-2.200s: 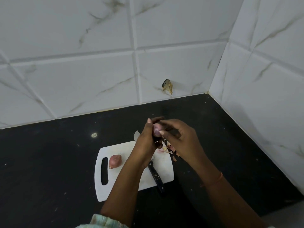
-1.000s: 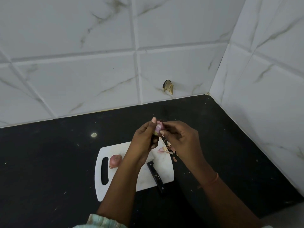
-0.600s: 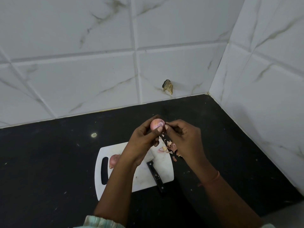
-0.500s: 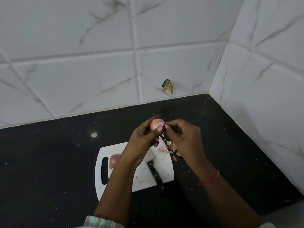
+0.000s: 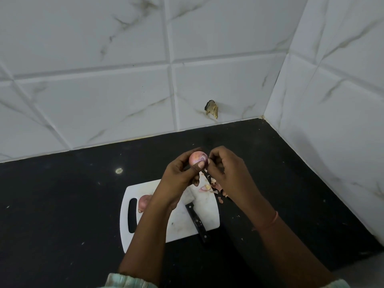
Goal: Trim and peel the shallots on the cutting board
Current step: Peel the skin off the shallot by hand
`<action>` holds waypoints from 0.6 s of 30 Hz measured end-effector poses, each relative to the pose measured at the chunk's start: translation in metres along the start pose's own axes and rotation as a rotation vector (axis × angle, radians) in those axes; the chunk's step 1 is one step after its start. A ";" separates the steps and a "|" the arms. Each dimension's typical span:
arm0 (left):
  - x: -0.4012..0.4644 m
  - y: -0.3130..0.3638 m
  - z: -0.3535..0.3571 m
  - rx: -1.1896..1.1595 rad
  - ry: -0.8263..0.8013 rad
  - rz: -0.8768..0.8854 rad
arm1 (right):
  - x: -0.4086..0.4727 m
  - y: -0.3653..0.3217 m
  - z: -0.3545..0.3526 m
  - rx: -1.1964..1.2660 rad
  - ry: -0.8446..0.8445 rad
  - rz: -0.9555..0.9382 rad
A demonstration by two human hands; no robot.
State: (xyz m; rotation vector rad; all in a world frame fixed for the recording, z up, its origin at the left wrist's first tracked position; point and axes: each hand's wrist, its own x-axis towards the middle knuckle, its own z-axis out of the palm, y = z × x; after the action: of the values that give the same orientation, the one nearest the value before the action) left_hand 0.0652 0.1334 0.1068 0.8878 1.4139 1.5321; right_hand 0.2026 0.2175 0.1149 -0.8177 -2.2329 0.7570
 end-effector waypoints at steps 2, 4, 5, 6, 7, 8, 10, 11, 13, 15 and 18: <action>-0.001 0.001 -0.001 -0.009 -0.021 0.001 | 0.001 0.001 0.000 0.000 0.000 0.015; -0.002 0.001 -0.001 -0.028 -0.059 -0.011 | 0.002 0.003 0.000 0.002 0.024 0.049; -0.003 0.002 -0.001 -0.051 -0.076 -0.021 | 0.003 0.004 -0.001 0.005 0.044 0.074; -0.004 0.002 -0.001 -0.078 -0.087 -0.032 | 0.003 0.006 -0.002 0.019 0.069 0.100; -0.004 0.002 -0.001 -0.101 -0.090 -0.042 | 0.002 0.007 -0.002 0.044 0.102 0.122; -0.004 0.002 -0.001 -0.118 -0.086 -0.049 | 0.001 0.009 -0.002 0.076 0.143 0.137; -0.003 0.002 0.000 -0.125 -0.076 -0.048 | -0.001 0.011 -0.002 0.128 0.222 0.146; -0.003 0.001 0.000 -0.123 -0.072 -0.047 | -0.002 0.010 -0.002 0.137 0.243 0.129; -0.002 0.000 0.001 -0.133 -0.061 -0.046 | -0.004 0.008 -0.001 0.168 0.226 0.087; 0.000 -0.002 0.001 -0.129 -0.053 -0.026 | -0.003 0.002 -0.001 0.269 0.151 0.093; 0.000 -0.003 0.000 -0.105 -0.057 0.020 | -0.003 -0.002 -0.002 0.316 0.102 0.057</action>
State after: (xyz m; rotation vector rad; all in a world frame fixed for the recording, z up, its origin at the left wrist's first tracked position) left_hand 0.0655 0.1339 0.1039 0.8779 1.2757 1.5688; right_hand 0.2048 0.2151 0.1161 -0.7478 -1.9415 1.0393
